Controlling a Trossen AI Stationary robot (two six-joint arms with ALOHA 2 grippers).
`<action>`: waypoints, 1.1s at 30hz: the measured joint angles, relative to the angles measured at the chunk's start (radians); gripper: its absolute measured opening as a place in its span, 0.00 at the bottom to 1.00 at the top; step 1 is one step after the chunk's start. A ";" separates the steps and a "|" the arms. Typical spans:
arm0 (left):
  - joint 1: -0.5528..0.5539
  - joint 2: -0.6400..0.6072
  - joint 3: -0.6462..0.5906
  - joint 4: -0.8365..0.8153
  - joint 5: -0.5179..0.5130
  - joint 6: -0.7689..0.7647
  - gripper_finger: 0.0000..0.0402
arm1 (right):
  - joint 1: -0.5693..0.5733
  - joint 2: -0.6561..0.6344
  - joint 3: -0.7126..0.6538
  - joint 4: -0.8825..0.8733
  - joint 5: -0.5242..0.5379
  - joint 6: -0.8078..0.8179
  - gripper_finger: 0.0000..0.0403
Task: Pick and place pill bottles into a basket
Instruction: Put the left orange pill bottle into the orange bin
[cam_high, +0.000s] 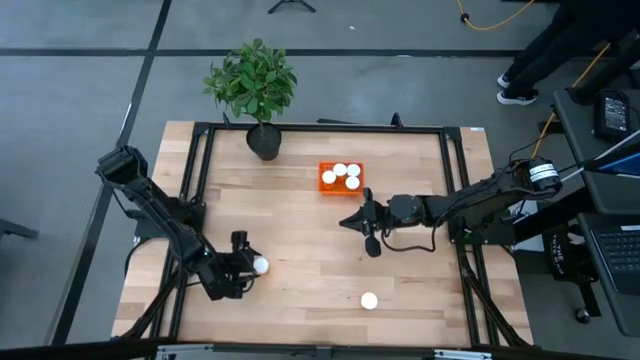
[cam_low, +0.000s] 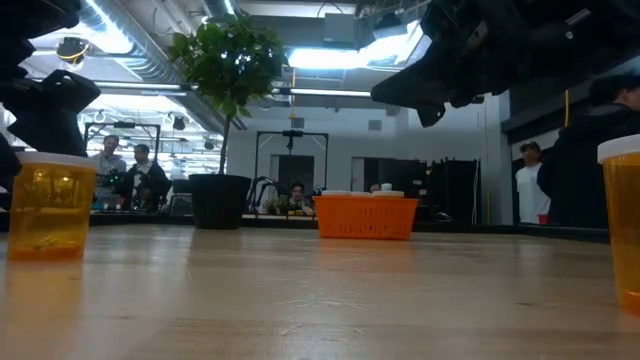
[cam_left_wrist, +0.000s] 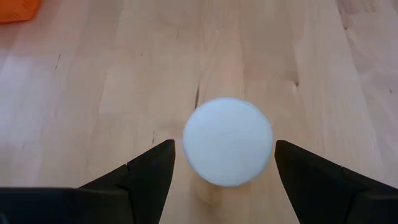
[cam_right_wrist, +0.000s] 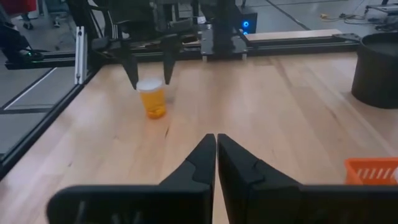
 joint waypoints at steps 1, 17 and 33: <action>0.005 0.000 0.000 0.000 0.000 0.001 0.68 | 0.000 0.000 0.000 0.000 0.000 0.003 0.05; 0.072 0.000 0.000 0.000 0.080 0.002 0.68 | 0.022 0.000 0.000 0.000 0.036 0.021 0.05; 0.072 0.000 0.000 0.000 0.078 0.002 0.67 | 0.022 0.000 -0.001 0.000 0.035 0.020 0.05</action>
